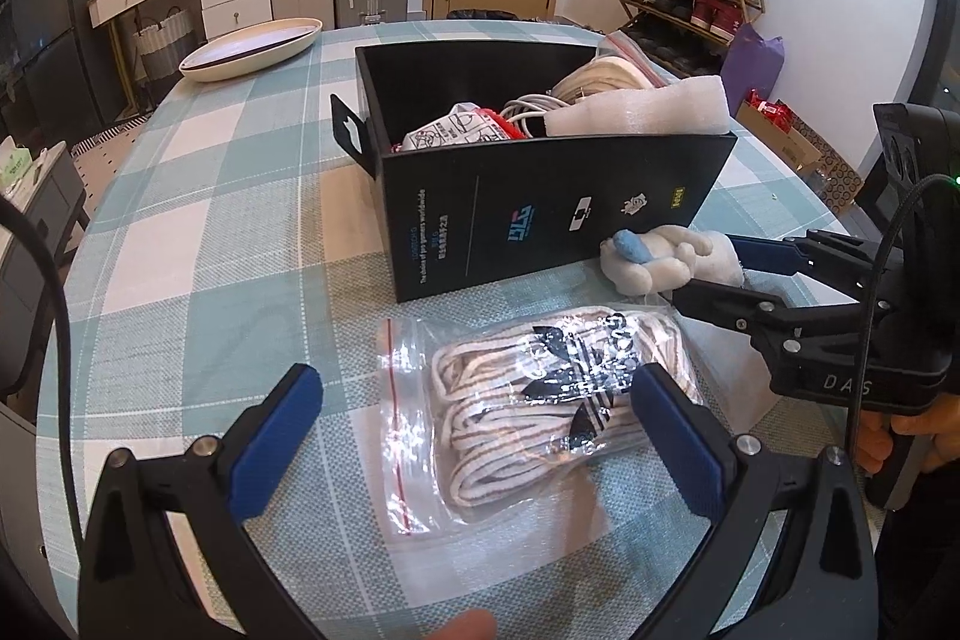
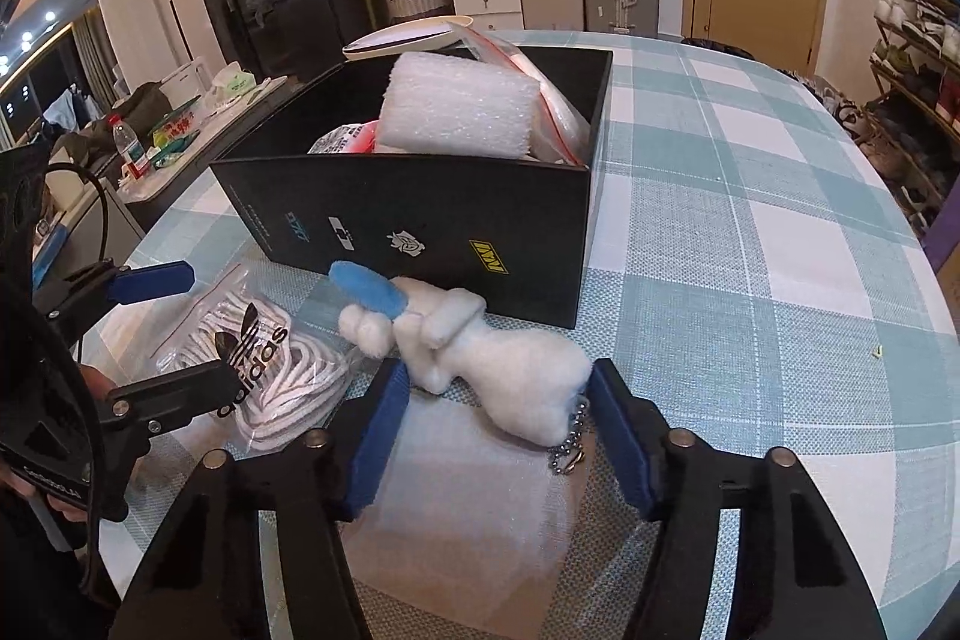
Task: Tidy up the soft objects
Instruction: 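Lift the plush toy with the right tool while the left tool reaches the adidas lace bag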
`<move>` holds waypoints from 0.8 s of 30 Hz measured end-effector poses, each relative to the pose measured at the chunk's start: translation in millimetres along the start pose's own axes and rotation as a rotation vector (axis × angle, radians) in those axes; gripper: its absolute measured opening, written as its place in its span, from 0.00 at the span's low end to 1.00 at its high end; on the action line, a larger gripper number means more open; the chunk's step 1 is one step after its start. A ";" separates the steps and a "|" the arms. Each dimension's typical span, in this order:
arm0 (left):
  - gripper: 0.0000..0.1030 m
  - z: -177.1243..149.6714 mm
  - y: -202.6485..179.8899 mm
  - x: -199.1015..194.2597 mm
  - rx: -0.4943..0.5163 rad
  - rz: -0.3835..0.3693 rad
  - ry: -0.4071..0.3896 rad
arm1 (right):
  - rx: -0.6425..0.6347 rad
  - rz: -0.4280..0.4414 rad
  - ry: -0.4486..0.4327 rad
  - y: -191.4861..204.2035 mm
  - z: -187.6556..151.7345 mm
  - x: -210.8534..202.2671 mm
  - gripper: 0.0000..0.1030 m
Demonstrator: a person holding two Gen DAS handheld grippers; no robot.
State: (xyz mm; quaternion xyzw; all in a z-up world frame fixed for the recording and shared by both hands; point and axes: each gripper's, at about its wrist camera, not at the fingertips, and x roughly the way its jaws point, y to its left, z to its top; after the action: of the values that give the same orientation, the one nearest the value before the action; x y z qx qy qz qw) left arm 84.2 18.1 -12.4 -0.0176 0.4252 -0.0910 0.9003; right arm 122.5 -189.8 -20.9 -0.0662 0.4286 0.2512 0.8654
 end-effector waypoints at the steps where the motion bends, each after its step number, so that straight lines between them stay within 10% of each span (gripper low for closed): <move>1: 1.00 -0.1 0.0 -0.2 0.000 0.000 0.001 | -0.003 0.002 0.003 -0.6 -0.3 -0.3 0.57; 10: 1.00 0.1 2.2 -0.8 0.003 -0.004 0.002 | -0.053 -0.019 0.032 -16.8 -6.3 -8.9 0.44; 24: 1.00 1.4 5.0 -5.2 0.000 -0.014 -0.001 | -0.062 -0.028 0.015 3.0 -0.9 2.4 0.66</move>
State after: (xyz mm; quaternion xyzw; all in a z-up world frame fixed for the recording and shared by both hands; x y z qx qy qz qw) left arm 82.7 23.9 -8.1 -0.0206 0.4248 -0.0972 0.8998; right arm 121.6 -186.6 -23.1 -0.1008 0.4261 0.2517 0.8631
